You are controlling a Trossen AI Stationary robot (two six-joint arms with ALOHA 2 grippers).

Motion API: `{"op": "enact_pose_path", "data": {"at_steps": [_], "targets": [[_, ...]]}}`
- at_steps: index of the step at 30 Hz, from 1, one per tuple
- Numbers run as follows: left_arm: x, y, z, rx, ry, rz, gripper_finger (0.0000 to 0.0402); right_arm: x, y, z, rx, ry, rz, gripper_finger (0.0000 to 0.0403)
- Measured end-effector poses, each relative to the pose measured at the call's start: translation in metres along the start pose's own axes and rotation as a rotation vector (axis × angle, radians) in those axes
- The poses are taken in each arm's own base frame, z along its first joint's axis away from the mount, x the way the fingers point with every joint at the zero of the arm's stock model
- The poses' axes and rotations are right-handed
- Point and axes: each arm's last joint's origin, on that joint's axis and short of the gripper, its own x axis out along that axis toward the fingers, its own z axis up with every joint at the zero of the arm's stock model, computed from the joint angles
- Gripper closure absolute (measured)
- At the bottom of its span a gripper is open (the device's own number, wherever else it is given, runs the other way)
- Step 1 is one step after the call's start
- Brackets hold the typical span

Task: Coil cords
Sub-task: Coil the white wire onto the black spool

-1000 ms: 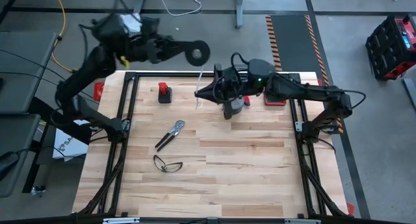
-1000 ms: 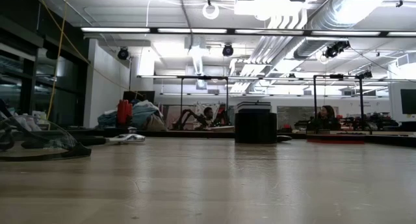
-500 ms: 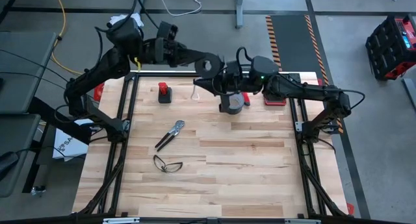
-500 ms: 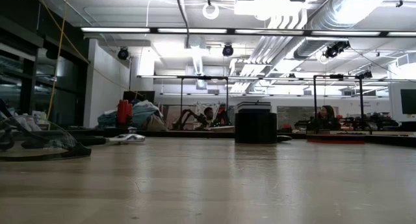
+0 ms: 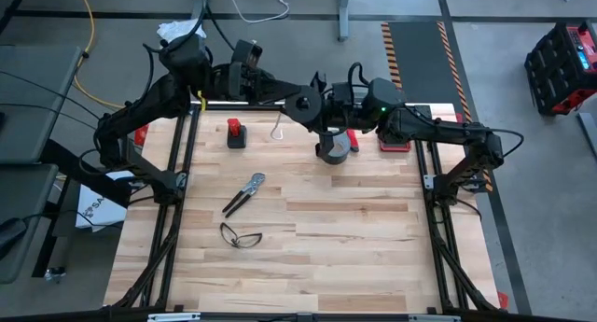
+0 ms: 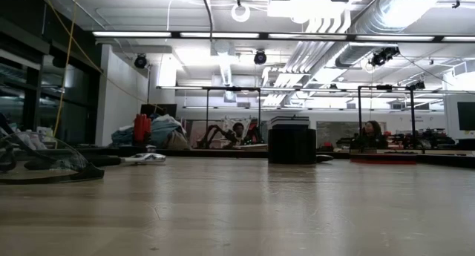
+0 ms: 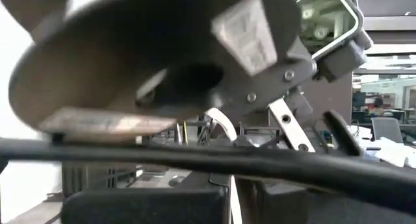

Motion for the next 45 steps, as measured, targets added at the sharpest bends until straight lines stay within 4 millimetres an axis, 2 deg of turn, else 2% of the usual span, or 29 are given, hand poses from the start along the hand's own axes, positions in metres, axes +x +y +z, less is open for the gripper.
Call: {"op": "enact_pose_path", "data": {"at_steps": [6,13,22,27,34,37,45], "targets": [[0.001,0.005,-0.007,-0.057,0.107,0.029,0.0402,-0.002,-0.007,0.001,-0.013,-0.012,-0.020,0.0403],[-0.014,0.009,-0.012,-0.049,0.208,0.120,0.0402,-0.004,-0.019,-0.001,-0.063,0.013,-0.048,0.0403],[-0.040,0.016,-0.009,0.075,0.238,0.278,0.0402,-0.010,-0.032,-0.002,-0.107,0.074,-0.070,0.0403],[-0.043,0.023,-0.007,0.137,0.262,0.316,0.0401,-0.012,-0.035,-0.006,-0.104,0.125,-0.082,0.0402],[-0.054,0.036,-0.002,0.331,0.294,0.441,0.0402,-0.020,-0.041,-0.005,-0.130,0.196,-0.135,0.0402],[-0.058,0.041,0.001,0.430,0.293,0.509,0.0401,-0.026,-0.047,0.003,-0.123,0.185,-0.176,0.0401],[-0.066,0.039,0.008,0.776,0.259,0.645,0.0401,-0.032,-0.054,0.005,-0.069,0.211,-0.212,0.0401]]}}
